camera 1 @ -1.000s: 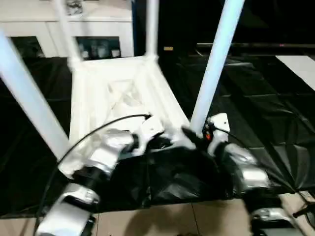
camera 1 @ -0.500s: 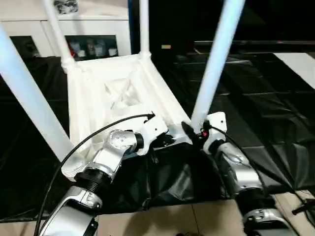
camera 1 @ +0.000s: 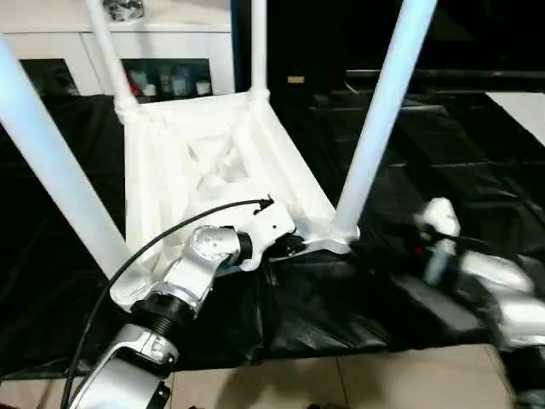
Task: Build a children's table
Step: Rotate leg to tighten
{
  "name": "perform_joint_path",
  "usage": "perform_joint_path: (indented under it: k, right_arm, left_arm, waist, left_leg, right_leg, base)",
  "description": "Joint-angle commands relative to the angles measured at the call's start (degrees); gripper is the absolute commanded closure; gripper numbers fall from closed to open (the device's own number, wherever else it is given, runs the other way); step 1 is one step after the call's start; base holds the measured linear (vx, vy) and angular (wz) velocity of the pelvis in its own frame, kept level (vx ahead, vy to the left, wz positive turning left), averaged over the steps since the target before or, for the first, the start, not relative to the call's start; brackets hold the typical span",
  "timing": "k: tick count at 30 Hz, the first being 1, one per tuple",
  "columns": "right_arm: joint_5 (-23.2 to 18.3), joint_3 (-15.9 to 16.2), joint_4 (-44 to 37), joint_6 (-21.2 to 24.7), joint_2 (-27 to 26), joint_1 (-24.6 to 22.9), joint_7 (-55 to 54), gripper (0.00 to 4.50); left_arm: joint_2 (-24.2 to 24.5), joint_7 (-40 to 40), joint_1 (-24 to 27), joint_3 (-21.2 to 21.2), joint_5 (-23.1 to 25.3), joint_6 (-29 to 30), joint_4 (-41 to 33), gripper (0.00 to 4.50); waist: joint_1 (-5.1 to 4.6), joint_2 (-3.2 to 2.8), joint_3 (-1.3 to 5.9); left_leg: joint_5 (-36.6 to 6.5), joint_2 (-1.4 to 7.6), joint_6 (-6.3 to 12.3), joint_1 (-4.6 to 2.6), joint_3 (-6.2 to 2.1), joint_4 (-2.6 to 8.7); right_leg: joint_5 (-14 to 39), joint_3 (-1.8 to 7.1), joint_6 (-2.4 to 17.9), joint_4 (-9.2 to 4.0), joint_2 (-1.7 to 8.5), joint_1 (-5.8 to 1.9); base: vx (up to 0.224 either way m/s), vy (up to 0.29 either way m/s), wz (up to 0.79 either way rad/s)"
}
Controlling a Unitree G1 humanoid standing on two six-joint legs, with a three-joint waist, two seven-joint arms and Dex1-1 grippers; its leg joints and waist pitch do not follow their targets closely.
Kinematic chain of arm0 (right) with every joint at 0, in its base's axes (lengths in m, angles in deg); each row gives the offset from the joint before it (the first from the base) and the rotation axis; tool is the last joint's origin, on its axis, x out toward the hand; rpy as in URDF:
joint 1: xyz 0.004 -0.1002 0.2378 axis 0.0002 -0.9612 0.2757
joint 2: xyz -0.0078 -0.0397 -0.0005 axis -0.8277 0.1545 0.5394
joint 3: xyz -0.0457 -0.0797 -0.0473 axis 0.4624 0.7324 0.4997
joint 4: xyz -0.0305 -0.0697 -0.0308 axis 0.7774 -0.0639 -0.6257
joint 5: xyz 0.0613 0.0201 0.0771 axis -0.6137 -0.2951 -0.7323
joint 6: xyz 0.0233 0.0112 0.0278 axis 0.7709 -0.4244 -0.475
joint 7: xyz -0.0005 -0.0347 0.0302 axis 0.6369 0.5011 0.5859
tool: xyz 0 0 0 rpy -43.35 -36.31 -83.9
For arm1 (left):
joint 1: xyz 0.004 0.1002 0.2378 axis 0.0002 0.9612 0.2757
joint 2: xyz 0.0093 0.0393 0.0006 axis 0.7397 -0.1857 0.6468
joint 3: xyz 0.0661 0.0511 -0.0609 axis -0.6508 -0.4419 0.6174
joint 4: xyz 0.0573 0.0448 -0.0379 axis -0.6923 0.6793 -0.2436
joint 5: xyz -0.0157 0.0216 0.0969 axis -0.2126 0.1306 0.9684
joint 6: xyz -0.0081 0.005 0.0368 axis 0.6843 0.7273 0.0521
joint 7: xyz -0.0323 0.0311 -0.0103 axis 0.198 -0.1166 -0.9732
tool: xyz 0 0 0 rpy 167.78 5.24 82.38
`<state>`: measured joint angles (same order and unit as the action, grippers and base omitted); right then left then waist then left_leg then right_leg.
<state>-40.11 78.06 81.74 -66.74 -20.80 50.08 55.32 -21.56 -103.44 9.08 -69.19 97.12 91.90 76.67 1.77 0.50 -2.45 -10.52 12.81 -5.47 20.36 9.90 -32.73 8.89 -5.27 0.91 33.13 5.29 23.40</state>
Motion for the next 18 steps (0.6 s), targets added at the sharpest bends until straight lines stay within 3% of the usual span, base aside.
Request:
perform_joint_path:
  k: [1, 5, 6, 7, 10, 14, 15, 18]
  right_arm:
    - [1.0, -0.5, 0.3, -0.4, 1.0, -0.1, 0.5, 0.91]
    - [1.2, -0.3, 2.1, 0.3, 1.6, 0.7, -1.0, 0.91]
    - [0.9, -0.6, 2.4, 0.6, 1.4, 0.9, -1.2, 0.61]
    - [0.4, -0.8, 2.7, 1.0, 1.1, 1.2, -1.3, 0.61]
    - [-1.3, 1.0, 1.2, 3.5, 1.4, 0.9, 2.9, 0.40]
    - [-0.6, 2.8, -1.4, 3.2, 1.4, -0.2, 4.2, 0.08]
    - [-0.6, 3.5, -1.6, 2.9, 1.2, -0.3, 5.4, 0.00]
    - [-0.5, 5.2, -1.7, 3.2, 1.1, -0.3, 7.6, 0.00]
  left_arm:
    - [0.5, -1.6, 1.3, -0.9, -0.8, -0.8, -1.2, 4.50]
    - [1.2, -3.8, 2.0, -1.5, -1.3, -0.7, -2.5, 4.50]
    - [1.3, -3.7, 2.1, -1.4, -1.3, -0.7, -2.5, 4.50]
    - [1.3, -3.8, 2.1, -1.4, -1.3, -0.7, -2.5, 4.50]
    - [1.7, -3.7, 1.8, -1.2, -1.4, -1.0, -2.0, 4.50]
    - [1.3, -1.6, 0.7, 0.3, -1.8, -1.8, -0.7, 4.50]
    - [1.0, -1.8, -0.1, 1.5, -3.2, -1.2, -0.6, 4.06]
    - [1.1, -3.5, -0.4, 4.1, -6.7, 1.3, -3.3, 3.95]
  waist:
    - [0.22, 0.88, 3.72]
    - [0.29, 0.86, 3.74]
    - [0.35, 0.85, 3.70]
    - [0.37, 0.80, 3.70]
    - [0.36, 0.71, 3.70]
    - [0.47, 0.67, 3.74]
    - [0.44, 0.75, 3.68]
    - [0.58, 0.48, 3.69]
  left_leg:
    - [-10.3, 0.07, 6.79, 0.48, 0.57, 2.80]
    - [-9.9, 0.09, 6.83, 0.43, 0.60, 2.72]
    - [-9.8, 0.07, 6.82, 0.40, 0.67, 2.69]
    - [-10.0, 0.05, 6.82, 0.38, 0.67, 2.70]
    - [-10.5, 0.14, 7.08, 0.34, 0.59, 2.72]
    - [-10.0, 0.15, 7.00, 0.42, 0.53, 2.72]
    - [-10.4, 0.06, 6.90, 0.44, 0.62, 2.68]
    - [-10.8, 0.06, 6.41, 0.46, 0.51, 2.73]
  right_leg:
    - [15.6, 1.97, 10.6, -3.95, 2.05, -3.56]
    - [16.0, 1.97, 10.8, -3.93, 2.19, -3.47]
    - [16.0, 1.97, 11.0, -3.97, 2.08, -3.41]
    - [16.0, 1.95, 10.9, -3.94, 2.05, -3.41]
    - [16.0, 1.87, 10.9, -3.93, 2.04, -3.49]
    - [15.6, 1.87, 10.5, -3.86, 2.12, -3.55]
    - [16.4, 1.84, 10.3, -4.00, 2.02, -3.50]
    - [17.9, 1.78, 10.3, -4.09, 2.20, -3.54]
  base:
    - [0.000, 0.000, 0.00]
    - [0.000, 0.000, 0.00]
    - [0.000, 0.000, 0.00]
    - [0.000, 0.000, 0.00]
    - [0.000, 0.000, 0.00]
    - [0.000, 0.000, 0.00]
    - [0.000, 0.000, 0.00]
    - [0.000, 0.000, 0.00]
